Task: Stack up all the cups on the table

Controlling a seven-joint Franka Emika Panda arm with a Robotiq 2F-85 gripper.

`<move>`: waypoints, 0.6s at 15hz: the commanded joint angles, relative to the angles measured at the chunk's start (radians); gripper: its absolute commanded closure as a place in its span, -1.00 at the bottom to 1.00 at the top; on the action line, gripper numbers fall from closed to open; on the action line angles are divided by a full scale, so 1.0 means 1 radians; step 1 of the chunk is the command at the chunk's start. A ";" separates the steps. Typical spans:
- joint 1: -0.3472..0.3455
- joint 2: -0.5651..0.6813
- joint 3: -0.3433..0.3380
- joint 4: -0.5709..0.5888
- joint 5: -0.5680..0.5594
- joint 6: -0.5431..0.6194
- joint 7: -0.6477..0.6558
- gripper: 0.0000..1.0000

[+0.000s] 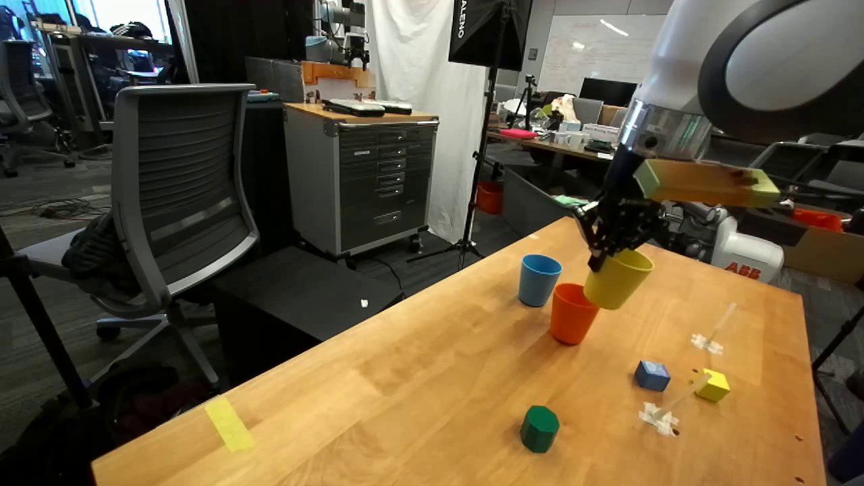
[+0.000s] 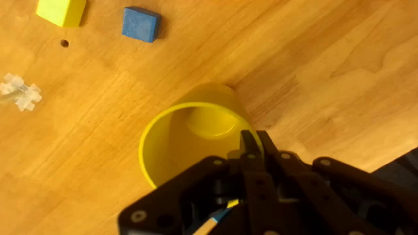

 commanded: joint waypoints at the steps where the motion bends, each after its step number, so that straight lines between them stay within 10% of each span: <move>1: -0.036 -0.023 0.033 0.066 0.018 -0.086 0.023 0.97; 9: -0.065 0.022 0.052 0.130 0.037 -0.097 0.033 0.97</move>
